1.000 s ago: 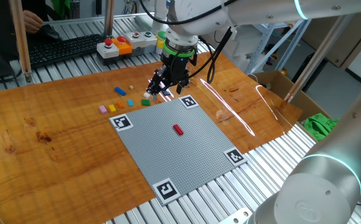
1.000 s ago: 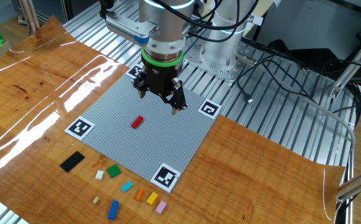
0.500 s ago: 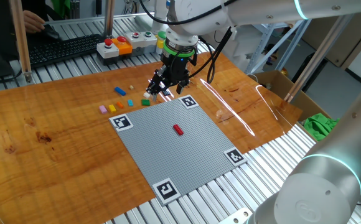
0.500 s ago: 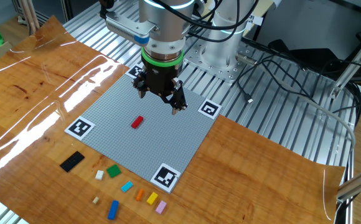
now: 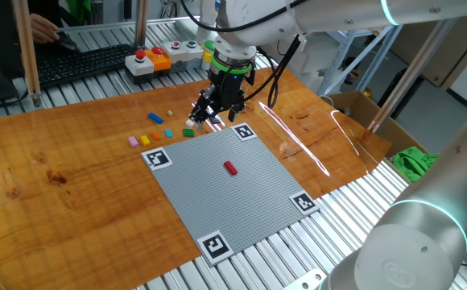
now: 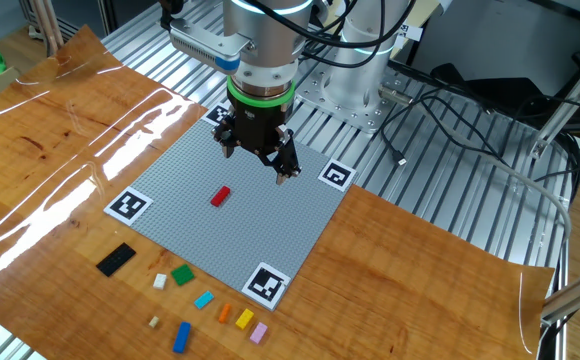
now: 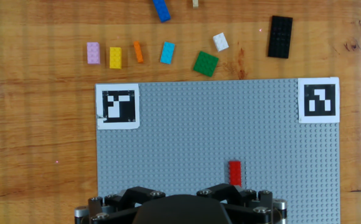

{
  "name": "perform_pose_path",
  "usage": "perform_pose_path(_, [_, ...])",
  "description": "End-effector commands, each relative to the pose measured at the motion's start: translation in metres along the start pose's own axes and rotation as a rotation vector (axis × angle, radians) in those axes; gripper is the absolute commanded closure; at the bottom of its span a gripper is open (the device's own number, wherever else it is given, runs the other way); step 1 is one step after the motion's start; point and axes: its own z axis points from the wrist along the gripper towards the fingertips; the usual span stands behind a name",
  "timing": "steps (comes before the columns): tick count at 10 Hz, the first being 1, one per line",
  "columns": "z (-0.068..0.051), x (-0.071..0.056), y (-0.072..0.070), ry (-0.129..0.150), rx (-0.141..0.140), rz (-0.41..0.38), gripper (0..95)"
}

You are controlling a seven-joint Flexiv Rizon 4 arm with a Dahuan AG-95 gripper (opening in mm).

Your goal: Stack small Lego blocks randomly, one at a time

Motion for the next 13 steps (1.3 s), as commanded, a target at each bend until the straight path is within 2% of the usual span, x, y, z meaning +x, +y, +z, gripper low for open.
perform_pose_path(1, [0.0,0.0,0.0,-0.023,-0.027,0.149,95.0])
perform_pose_path(9, [0.006,-0.001,0.002,-0.016,-0.031,0.141,95.0])
perform_pose_path(13, [0.029,-0.009,0.001,-0.012,-0.037,0.131,95.0])
